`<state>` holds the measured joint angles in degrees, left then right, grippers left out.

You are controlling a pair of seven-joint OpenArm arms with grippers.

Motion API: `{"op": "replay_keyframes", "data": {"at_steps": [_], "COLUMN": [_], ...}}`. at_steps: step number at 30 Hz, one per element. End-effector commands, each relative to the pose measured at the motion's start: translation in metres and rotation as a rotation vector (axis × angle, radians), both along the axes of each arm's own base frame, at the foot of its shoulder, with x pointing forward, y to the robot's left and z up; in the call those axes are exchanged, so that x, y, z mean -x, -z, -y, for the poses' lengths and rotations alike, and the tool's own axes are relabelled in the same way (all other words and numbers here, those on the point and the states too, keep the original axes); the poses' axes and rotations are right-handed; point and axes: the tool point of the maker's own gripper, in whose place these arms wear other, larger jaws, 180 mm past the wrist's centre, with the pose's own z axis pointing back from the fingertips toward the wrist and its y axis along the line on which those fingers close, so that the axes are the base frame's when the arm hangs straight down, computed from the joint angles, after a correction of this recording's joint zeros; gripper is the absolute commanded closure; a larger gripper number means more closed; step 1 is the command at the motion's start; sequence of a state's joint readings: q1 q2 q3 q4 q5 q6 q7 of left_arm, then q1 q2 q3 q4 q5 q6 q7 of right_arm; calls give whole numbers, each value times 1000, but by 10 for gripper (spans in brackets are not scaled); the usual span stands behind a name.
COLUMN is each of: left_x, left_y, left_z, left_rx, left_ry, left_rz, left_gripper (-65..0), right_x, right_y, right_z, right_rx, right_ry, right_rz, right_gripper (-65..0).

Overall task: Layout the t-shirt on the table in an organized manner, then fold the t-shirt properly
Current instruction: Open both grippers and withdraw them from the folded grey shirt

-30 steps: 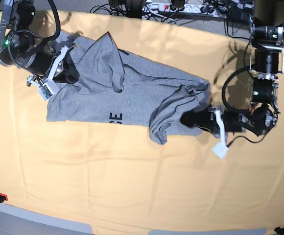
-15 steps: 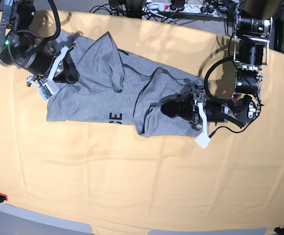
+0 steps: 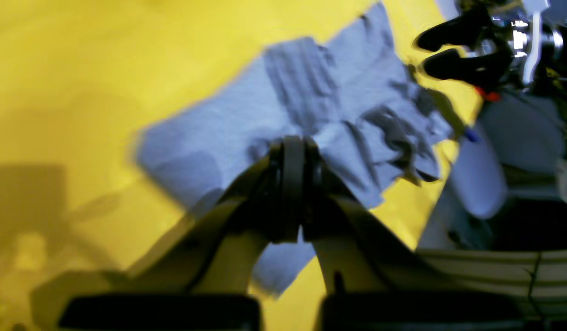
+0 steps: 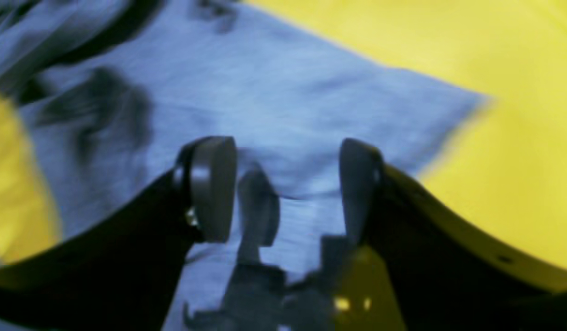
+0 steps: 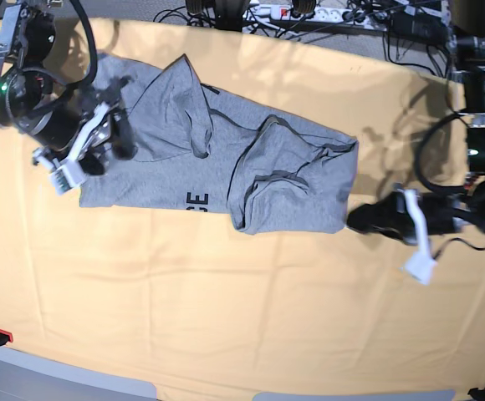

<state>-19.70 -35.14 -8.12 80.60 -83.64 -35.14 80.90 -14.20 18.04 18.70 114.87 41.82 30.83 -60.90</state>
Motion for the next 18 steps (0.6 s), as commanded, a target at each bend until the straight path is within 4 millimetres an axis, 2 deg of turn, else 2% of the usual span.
{"op": "replay_keyframes", "data": {"at_steps": [1,5,8,10,12,18], "left_x": [-9,-13,-14,-13,-12,-8], "left_y": [-25,-49,-63,-68,-69,-64], "left_z": [-14,-57,-80,-90,-94,-98], "left_rx": [1,-58,-99,-121,-137,-147], "left_ry": [-27,-115,-159,-176,-180,-186], "left_rz": [72,127,153,153,154,130], "left_gripper": [0,0,0,0,0,0], "right_x": [-8,0,19,32,42,57], "right_y": [-13,-14,-5,4,10,29], "right_z": [14,57,82,91,87,56], "right_rx": [22,43,33,-2,-59,-231], "right_ry": [46,210,302,339,345,336], "right_rz": [43,28,-17,-50,-74,-150], "right_gripper": [-379,-379,-393,-422,-422,-422]}}
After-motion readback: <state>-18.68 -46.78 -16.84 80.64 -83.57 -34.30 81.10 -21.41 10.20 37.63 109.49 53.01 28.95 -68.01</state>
